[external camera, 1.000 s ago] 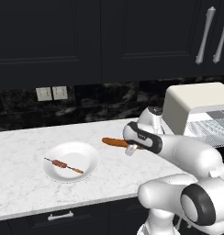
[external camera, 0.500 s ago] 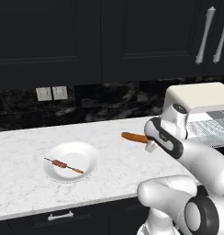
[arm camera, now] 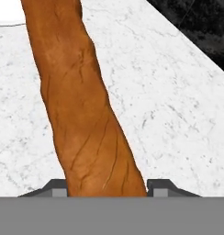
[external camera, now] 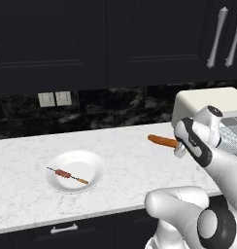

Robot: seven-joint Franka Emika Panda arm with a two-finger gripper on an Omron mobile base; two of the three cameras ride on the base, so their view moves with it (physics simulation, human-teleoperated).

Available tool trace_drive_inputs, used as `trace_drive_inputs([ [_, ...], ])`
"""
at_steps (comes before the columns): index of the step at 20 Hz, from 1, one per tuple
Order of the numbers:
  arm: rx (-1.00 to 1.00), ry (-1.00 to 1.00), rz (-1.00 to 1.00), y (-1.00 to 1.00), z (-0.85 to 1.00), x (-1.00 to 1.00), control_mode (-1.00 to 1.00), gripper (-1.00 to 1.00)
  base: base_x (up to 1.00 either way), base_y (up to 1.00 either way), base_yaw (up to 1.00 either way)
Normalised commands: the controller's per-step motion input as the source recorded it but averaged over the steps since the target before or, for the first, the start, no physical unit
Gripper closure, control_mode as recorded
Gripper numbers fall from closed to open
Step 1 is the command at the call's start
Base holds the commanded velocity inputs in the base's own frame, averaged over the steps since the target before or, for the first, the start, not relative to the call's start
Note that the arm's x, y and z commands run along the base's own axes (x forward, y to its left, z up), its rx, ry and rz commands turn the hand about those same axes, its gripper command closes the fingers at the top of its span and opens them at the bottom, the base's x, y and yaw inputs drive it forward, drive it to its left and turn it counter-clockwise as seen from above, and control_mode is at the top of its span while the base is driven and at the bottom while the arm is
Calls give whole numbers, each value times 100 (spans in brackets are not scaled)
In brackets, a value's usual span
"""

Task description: Pick up the kebab skewer and baguette bread, and place them inside the toaster oven. Close the toaster oven door and start by setting the timer.

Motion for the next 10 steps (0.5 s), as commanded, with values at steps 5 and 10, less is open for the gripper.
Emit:
trace_drive_inputs([
  [5,0,-1,0,-73,7,-18,-100,100,0,0,0],
  [10,0,0,-6,-46,18,-11,-100,100,0,0,0],
])
